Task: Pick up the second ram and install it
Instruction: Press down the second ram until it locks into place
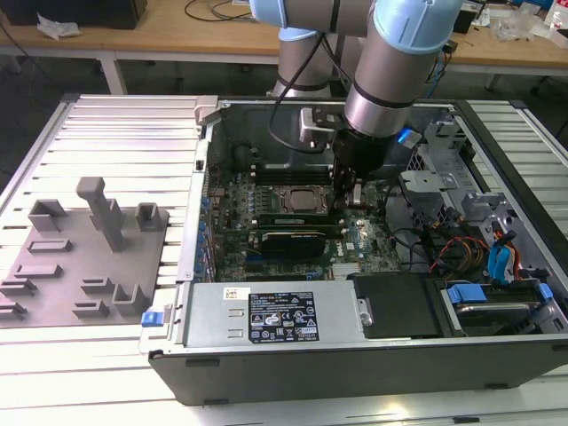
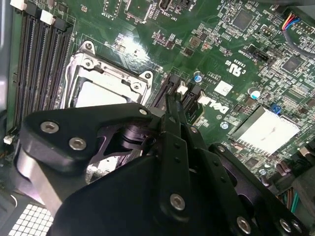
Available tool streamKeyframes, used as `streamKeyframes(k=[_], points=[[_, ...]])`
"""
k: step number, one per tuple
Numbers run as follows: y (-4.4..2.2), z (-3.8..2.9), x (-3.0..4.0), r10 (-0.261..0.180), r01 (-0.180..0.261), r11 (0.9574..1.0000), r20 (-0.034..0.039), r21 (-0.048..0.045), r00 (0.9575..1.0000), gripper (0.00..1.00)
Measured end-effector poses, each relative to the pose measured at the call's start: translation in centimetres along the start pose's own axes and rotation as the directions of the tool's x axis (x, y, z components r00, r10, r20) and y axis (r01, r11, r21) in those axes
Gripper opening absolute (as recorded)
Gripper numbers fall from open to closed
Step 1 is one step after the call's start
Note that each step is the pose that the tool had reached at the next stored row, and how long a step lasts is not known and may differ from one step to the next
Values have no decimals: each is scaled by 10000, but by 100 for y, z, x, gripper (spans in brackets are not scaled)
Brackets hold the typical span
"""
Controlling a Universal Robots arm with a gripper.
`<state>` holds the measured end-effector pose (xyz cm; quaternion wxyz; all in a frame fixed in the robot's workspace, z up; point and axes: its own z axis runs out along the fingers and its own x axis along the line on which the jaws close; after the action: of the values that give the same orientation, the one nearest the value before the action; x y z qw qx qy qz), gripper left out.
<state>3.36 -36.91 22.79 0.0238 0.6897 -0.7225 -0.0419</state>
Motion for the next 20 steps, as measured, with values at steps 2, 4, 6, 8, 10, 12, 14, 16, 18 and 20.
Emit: streamKeyframes(k=[2,4,6,8,10,12,14,16,18,20], points=[[5,-31,-2,0,0,10000,11,38,10000,11],[44,-48,1,-1,1,9999,5,101,10000,11],[141,-39,6,-4,4,9998,9,176,10000,11],[198,-34,8,-6,6,9998,10,205,10000,11],[361,-18,16,-6,6,9996,10,285,10000,11],[479,-7,22,-7,6,9995,10,317,10000,11],[591,4,27,-8,7,9994,12,334,10000,11],[653,11,30,-10,9,9994,12,339,10000,11],[734,21,34,-9,9,9994,13,346,10000,11],[807,36,38,-9,9,9994,10,348,10000,11]])
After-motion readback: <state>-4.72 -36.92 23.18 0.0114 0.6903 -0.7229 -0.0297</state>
